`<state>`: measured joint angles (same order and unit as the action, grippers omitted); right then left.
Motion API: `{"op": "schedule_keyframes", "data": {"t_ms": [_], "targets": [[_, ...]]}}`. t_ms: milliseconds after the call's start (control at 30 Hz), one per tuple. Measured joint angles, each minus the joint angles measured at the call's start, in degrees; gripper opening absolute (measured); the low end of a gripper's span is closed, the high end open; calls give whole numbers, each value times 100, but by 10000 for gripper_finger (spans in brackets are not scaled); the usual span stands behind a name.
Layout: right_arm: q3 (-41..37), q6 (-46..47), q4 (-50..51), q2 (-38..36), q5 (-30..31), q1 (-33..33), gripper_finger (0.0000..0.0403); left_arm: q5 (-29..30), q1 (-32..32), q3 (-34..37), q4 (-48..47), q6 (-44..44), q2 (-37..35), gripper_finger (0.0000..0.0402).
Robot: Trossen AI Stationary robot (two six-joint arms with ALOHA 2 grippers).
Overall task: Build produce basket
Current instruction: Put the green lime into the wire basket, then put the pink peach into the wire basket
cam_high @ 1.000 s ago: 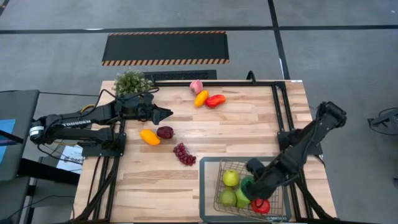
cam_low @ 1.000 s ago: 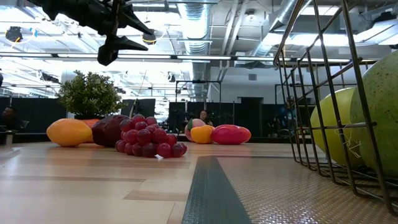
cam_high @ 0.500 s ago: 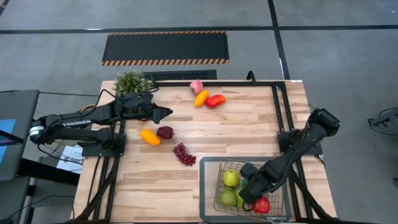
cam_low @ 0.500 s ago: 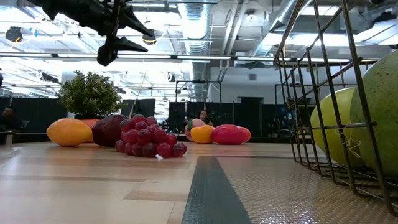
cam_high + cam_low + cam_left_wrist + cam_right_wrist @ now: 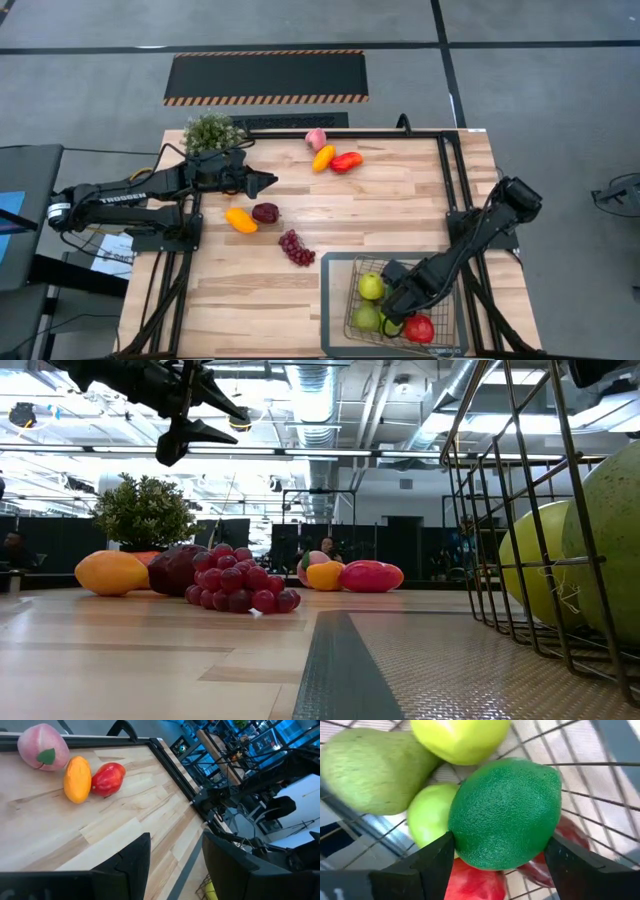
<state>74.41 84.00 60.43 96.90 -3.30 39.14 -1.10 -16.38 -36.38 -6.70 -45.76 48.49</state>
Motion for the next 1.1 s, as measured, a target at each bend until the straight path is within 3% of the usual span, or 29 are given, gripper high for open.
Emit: {"op": "schedule_keyframes", "data": {"t_ms": [267, 533, 800, 1100], "targets": [[0, -192, 19, -24, -3, -71, 333, 0, 0, 0, 4, 4, 0, 165], [29, -200, 24, -24, -58, -66, 339, 0, 0, 0, 6, 51, -2, 165], [1042, -764, 197, -296, -67, -199, 334, -225, 0, 0, 9, 41, -2, 165], [1891, -1835, 535, -688, 889, -1293, 334, -840, -163, 0, 13, 20, -176, 165]]}}
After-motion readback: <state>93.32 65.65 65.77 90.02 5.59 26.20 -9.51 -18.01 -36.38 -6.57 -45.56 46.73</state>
